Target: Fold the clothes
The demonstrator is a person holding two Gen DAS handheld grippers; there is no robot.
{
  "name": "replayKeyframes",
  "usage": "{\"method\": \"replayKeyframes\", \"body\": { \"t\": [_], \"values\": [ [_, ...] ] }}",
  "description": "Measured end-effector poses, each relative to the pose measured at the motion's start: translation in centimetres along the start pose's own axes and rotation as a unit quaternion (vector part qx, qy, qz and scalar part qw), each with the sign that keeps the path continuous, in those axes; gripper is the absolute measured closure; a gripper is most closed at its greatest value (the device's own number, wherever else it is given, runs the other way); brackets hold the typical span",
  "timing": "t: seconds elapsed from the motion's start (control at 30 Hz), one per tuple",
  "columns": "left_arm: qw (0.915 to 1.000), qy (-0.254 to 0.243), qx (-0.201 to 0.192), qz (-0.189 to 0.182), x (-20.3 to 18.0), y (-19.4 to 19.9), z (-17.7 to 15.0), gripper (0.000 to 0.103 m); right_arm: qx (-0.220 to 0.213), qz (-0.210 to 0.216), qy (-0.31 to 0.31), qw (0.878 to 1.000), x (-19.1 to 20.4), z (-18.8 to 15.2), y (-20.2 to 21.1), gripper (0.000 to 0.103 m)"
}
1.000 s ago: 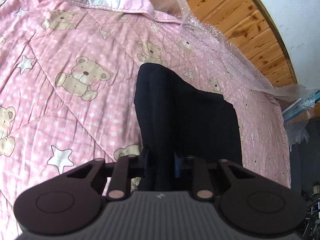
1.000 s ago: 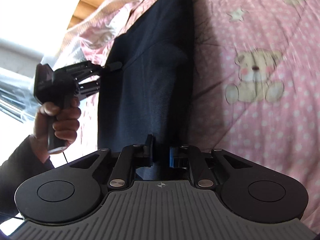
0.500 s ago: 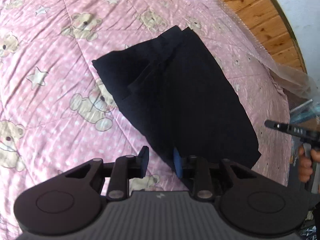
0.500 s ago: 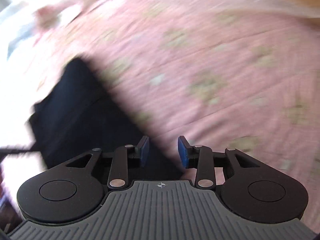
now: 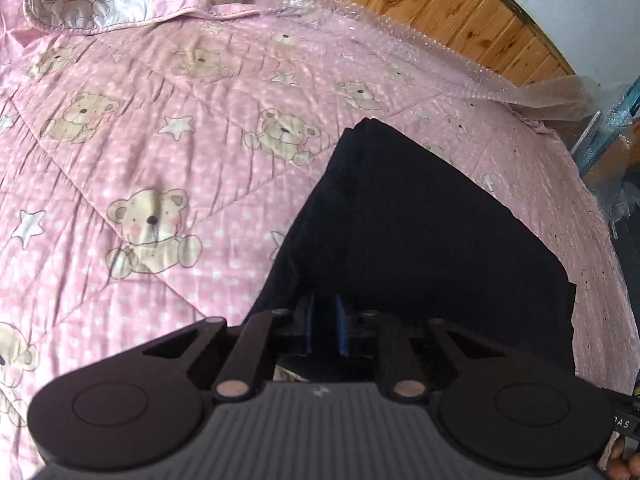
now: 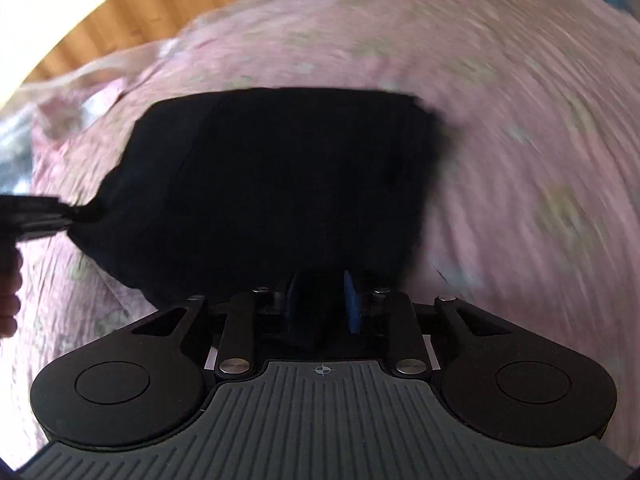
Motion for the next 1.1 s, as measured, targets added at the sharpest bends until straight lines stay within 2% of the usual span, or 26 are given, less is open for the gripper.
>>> {"method": "replayKeyframes", "body": {
  "t": [0.03, 0.07, 0.13, 0.17, 0.23, 0.3, 0.33, 0.4, 0.5, 0.57, 0.6, 0.63, 0.67, 0.7, 0.8, 0.9, 1.0, 1.07, 1.1],
  "values": [
    [0.9999, 0.009, -0.005, -0.007, 0.4, 1.1, 0.1, 0.077, -0.012, -0.016, -0.009, 1.0, -0.1, -0.1, 1.2, 0.073],
    [0.9994, 0.025, -0.008, -0.024, 0.7, 2.2, -0.1, 0.072, -0.024, -0.028, -0.018, 0.999, -0.2, -0.3, 2.4, 0.072],
    [0.9956, 0.062, 0.002, -0.07, 0.7, 3.9, -0.9, 0.061, -0.055, 0.004, -0.057, 0.997, 1.1, -0.2, 4.1, 0.067],
    [0.9914, 0.082, 0.018, -0.1, 0.5, 4.3, -1.5, 0.058, -0.07, 0.036, -0.106, 0.991, 1.5, -0.4, 4.3, 0.065],
    [0.9822, 0.115, 0.051, -0.14, -0.2, 3.9, -2.9, 0.058, -0.097, 0.096, -0.211, 0.968, 1.2, -1.2, 3.6, 0.059],
    [0.9757, 0.136, 0.071, -0.156, -0.7, 2.8, -3.8, 0.058, -0.123, 0.138, -0.307, 0.934, 0.3, -2.2, 2.6, 0.049],
    [0.9748, 0.143, 0.073, -0.155, -0.8, 2.1, -3.9, 0.057, -0.135, 0.156, -0.351, 0.913, -0.2, -2.6, 2.1, 0.048],
    [0.9738, 0.154, 0.075, -0.15, -0.9, 0.9, -3.7, 0.055, -0.157, 0.154, -0.395, 0.892, -1.3, -3.1, 1.1, 0.048],
    [0.9748, 0.156, 0.069, -0.144, -0.8, -0.2, -2.8, 0.055, -0.174, 0.154, -0.423, 0.876, -2.3, -2.9, 0.2, 0.048],
    [0.9766, 0.147, 0.064, -0.144, -0.8, -0.5, -2.3, 0.055, -0.181, 0.157, -0.421, 0.875, -2.4, -2.5, 0.0, 0.059],
    [0.978, 0.141, 0.067, -0.139, -0.8, -0.7, -2.2, 0.056, -0.182, 0.159, -0.419, 0.875, -2.3, -2.2, -0.3, 0.085],
    [0.9796, 0.136, 0.065, -0.132, -0.7, -0.9, -2.1, 0.065, -0.18, 0.152, -0.417, 0.878, -2.2, -2.1, -0.6, 0.096],
    [0.9814, 0.132, 0.062, -0.125, -0.6, -0.9, -1.9, 0.078, -0.178, 0.141, -0.413, 0.882, -2.2, -2.1, -0.7, 0.099],
    [0.9827, 0.127, 0.058, -0.121, -0.4, -0.8, -1.7, 0.082, -0.182, 0.134, -0.407, 0.885, -2.0, -2.0, -0.4, 0.102],
    [0.984, 0.129, 0.041, -0.116, 0.4, -0.3, -1.0, 0.087, -0.191, 0.13, -0.388, 0.892, -0.6, -2.1, 1.0, 0.102],
    [0.9876, 0.115, 0.06, -0.089, 0.9, -1.8, -1.8, 0.088, -0.172, 0.114, -0.379, 0.902, -0.2, -3.3, 0.3, 0.102],
    [0.9888, 0.105, 0.053, -0.092, 1.2, -2.3, -2.4, 0.087, -0.165, 0.107, -0.389, 0.9, -0.7, -4.4, -0.6, 0.102],
    [0.9857, 0.125, 0.049, -0.102, 2.0, -1.6, -2.6, 0.081, -0.169, 0.104, -0.388, 0.9, -0.5, -4.4, -0.1, 0.099],
    [0.983, 0.14, 0.049, -0.109, 2.5, -1.0, -2.7, 0.078, -0.171, 0.102, -0.389, 0.899, -0.3, -4.4, 0.2, 0.086]
  ]
}}
Point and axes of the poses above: each gripper's, at about its wrist camera, not at the fingertips, and y roughly against the way its jaws point, x to its left, z to its top, the point moved 9 cm from there along -y, roughly the way its jaws point, and after that the axes turned 13 degrees about z, right-handed, at the moved point
